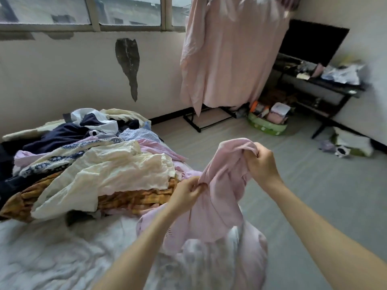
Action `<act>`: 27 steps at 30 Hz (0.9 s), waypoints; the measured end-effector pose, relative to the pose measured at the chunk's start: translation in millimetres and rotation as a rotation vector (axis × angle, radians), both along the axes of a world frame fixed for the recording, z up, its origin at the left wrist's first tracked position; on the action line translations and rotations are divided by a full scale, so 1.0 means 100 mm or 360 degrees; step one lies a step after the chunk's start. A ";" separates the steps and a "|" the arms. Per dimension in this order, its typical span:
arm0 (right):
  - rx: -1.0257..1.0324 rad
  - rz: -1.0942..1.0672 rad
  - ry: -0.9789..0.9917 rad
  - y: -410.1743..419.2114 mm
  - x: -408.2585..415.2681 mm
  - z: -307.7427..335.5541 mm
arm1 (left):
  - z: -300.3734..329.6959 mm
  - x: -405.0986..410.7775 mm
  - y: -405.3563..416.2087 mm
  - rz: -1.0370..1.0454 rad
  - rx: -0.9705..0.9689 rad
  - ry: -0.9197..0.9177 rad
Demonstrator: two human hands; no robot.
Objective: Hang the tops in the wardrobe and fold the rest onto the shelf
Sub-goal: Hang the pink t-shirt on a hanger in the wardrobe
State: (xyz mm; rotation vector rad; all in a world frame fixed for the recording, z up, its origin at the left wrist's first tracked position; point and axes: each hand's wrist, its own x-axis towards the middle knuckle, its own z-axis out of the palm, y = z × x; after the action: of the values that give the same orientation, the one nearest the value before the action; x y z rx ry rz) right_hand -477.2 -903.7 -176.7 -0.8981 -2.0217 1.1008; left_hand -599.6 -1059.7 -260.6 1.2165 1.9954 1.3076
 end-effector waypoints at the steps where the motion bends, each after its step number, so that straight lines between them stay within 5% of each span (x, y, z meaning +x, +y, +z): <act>1: 0.0014 -0.0116 0.0031 0.06 0.19 0.05 | 0.13 0.13 0.10 -0.0048 0.0011 0.0037; 5: 0.0204 -0.0473 -0.0214 0.25 1.24 0.23 | 0.71 0.82 0.53 -0.0226 0.0144 -0.0277; 10: 0.0790 0.0014 -0.0763 -0.24 2.63 0.33 | 1.15 1.81 0.88 -0.0478 0.0051 -0.0844; 15: 0.1197 -0.0026 -0.0854 -0.91 3.61 0.42 | 1.40 2.91 0.89 -0.0769 -0.0060 -0.0875; 21: 0.0956 -0.0804 -0.0552 -1.35 4.24 0.75 | 1.39 3.76 0.73 -0.1135 -0.0287 -0.0591; 27: 0.0587 -0.1219 -0.0762 -1.51 4.75 0.77 | 1.42 4.29 0.59 -0.1431 -0.0278 -0.0510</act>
State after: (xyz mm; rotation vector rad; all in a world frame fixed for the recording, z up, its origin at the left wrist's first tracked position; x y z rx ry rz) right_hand -2.2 -1055.0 -99.6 -1.6382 -1.8487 0.0904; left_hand -170.9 -1000.4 -119.0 1.4444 1.0734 0.7747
